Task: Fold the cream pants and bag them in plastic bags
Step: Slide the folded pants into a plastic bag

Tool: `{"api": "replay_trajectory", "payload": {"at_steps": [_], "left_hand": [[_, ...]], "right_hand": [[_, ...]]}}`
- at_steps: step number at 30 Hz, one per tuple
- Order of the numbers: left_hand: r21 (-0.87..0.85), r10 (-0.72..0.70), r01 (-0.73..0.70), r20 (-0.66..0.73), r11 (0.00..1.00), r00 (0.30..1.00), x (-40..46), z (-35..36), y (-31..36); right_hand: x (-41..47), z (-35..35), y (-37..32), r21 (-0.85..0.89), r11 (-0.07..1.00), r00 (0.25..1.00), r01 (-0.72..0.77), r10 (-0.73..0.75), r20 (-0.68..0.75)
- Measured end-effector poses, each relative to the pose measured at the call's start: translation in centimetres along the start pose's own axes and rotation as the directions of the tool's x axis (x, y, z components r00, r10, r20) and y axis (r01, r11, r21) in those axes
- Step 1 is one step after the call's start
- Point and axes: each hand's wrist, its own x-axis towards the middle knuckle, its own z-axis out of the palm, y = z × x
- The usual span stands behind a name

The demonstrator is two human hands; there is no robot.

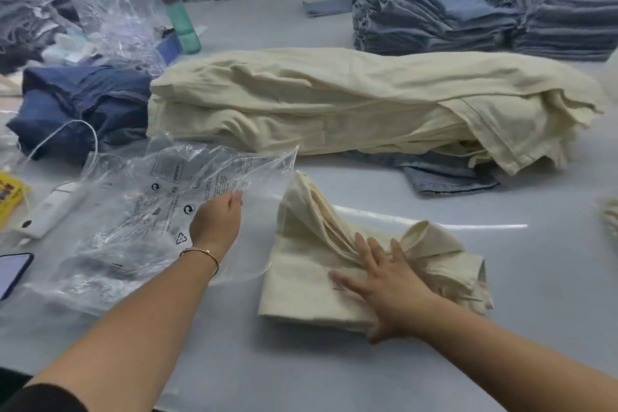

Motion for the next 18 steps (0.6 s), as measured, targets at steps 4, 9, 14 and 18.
{"api": "replay_trajectory", "payload": {"at_steps": [4, 9, 14, 18], "left_hand": [[0.072, 0.086, -0.088, 0.03, 0.994, 0.996, 0.1, -1.5, -0.5], [0.059, 0.096, -0.102, 0.087, 0.993, 0.992, -0.3, -3.1, -1.9], [0.049, 0.128, -0.138, 0.162, 0.989, 0.978, -0.4, -4.6, -2.4], [0.004, 0.138, -0.144, 0.259, 0.99, 0.956, -0.6, -5.5, -1.9]], "right_hand": [[1.0, -0.3, -0.6, -0.046, 0.997, 0.998, -0.062, 0.061, -0.023], [2.2, -2.4, 0.3, 0.055, 0.98, 0.98, -0.19, 0.192, -0.044], [0.4, -6.1, 4.5, 0.471, 0.863, 0.918, -0.185, 0.323, -0.231], [-2.9, -9.5, 6.0, 0.778, 0.623, 0.818, 0.075, 0.408, -0.405]]}}
